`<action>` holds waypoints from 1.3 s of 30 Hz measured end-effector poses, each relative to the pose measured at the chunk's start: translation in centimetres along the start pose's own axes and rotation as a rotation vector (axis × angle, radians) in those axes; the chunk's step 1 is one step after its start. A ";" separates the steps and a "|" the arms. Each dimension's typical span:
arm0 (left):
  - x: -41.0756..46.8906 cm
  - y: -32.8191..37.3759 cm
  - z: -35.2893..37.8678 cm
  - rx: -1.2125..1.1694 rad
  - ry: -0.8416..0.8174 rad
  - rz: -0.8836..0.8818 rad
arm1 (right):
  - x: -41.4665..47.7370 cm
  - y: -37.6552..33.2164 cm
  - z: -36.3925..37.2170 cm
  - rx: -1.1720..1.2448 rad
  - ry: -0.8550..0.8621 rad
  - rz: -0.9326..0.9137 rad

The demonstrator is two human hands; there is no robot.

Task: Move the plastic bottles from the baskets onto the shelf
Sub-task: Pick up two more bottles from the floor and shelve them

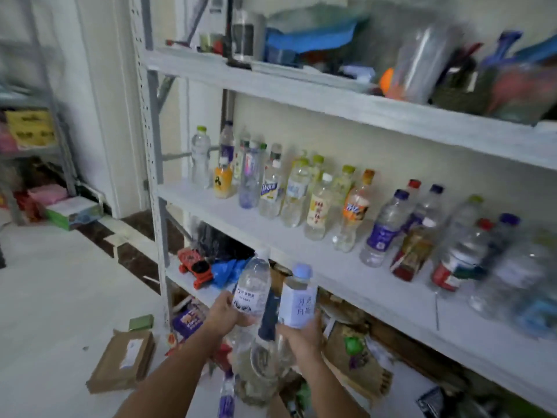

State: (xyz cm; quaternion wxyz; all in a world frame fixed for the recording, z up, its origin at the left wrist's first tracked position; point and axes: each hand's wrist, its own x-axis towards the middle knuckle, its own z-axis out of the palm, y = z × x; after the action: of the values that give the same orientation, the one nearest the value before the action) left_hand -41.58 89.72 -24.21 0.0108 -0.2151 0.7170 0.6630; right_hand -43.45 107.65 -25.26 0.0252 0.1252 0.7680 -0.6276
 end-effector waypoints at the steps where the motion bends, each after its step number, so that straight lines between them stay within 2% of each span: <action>1: -0.6 3.0 0.3 0.009 -0.019 0.036 | -0.3 -2.8 -1.3 0.018 0.048 -0.041; 7: -2.6 14.6 4.0 0.013 -0.075 0.198 | -0.7 -13.2 -9.5 0.083 0.386 -0.165; 11: -3.1 17.2 7.2 -0.016 -0.155 0.208 | 0.1 -14.5 -14.4 -0.014 0.526 -0.099; 15: -2.1 17.8 10.6 0.021 -0.243 0.241 | 1.9 -13.6 -18.6 0.013 0.633 -0.064; 23: 1.7 17.2 18.4 -0.020 -0.340 0.243 | 7.9 -10.0 -22.7 0.018 0.755 0.029; 29: 5.5 16.7 23.4 0.076 -0.349 0.240 | 12.4 -7.9 -22.8 0.071 0.844 0.006; 35: 8.0 15.3 26.0 0.107 -0.354 0.225 | 14.8 -6.6 -22.2 -0.004 0.864 -0.044; 39: 9.3 15.9 26.8 0.245 -0.372 0.270 | 15.2 -6.8 -21.8 0.014 0.869 -0.054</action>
State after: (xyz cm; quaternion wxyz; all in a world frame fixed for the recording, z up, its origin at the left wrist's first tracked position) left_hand -62.35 113.06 -15.15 0.0799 0.0110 0.7999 0.5947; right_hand -57.14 129.98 -17.13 -0.3177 0.3580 0.7057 -0.5224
